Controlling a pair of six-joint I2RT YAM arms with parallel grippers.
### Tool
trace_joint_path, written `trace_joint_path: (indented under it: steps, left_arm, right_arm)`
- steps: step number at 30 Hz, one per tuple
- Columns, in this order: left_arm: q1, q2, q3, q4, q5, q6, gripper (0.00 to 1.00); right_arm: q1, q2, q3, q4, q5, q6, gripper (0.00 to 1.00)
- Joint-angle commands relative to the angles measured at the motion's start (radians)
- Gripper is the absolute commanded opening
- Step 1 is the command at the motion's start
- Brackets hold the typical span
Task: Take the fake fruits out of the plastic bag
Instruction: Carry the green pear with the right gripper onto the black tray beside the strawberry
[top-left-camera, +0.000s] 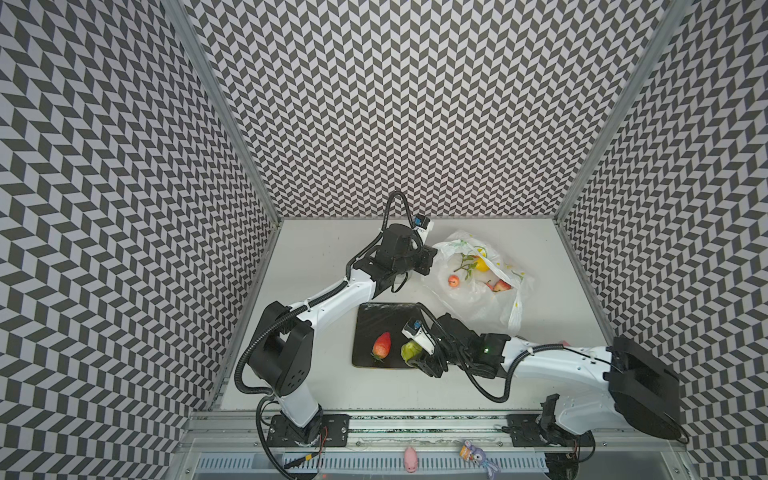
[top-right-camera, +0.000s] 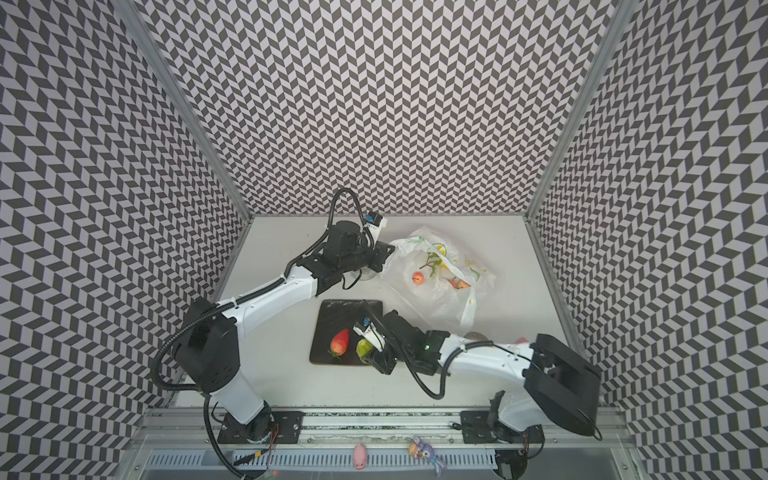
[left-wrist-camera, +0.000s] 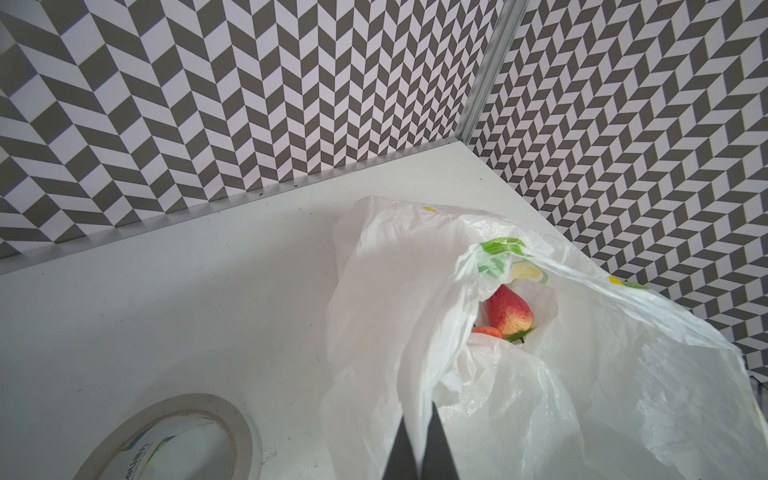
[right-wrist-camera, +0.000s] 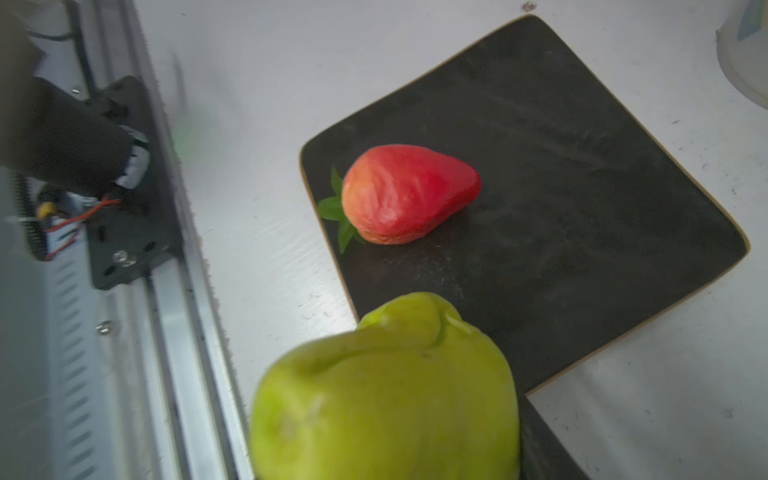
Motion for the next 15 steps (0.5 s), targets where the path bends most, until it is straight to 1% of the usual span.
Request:
trace_joint_path:
  steps: [1, 5, 10, 13, 15]
  left_arm:
    - [-0.005, -0.02, 0.018, 0.002, -0.008, 0.012, 0.0]
    - [-0.005, -0.022, 0.018, -0.003, -0.011, 0.017, 0.0]
    - [-0.002, -0.022, 0.018, -0.004, -0.012, 0.018, 0.0]
    - [-0.003, -0.017, 0.018, -0.004, -0.013, 0.017, 0.0]
    - [-0.003, -0.017, 0.018, -0.003, -0.012, 0.017, 0.0]
  right_arm:
    - [0.007, 0.054, 0.034, 0.155, 0.04, 0.007, 0.38]
    - [0.007, 0.124, 0.043, 0.205, 0.057, 0.006, 0.39]
    - [0.009, 0.179, 0.05, 0.227, 0.049, 0.006, 0.42]
    - [0.007, 0.186, 0.043, 0.238, 0.043, 0.014, 0.5]
    - [0.007, 0.183, 0.045, 0.235, 0.045, 0.016, 0.6]
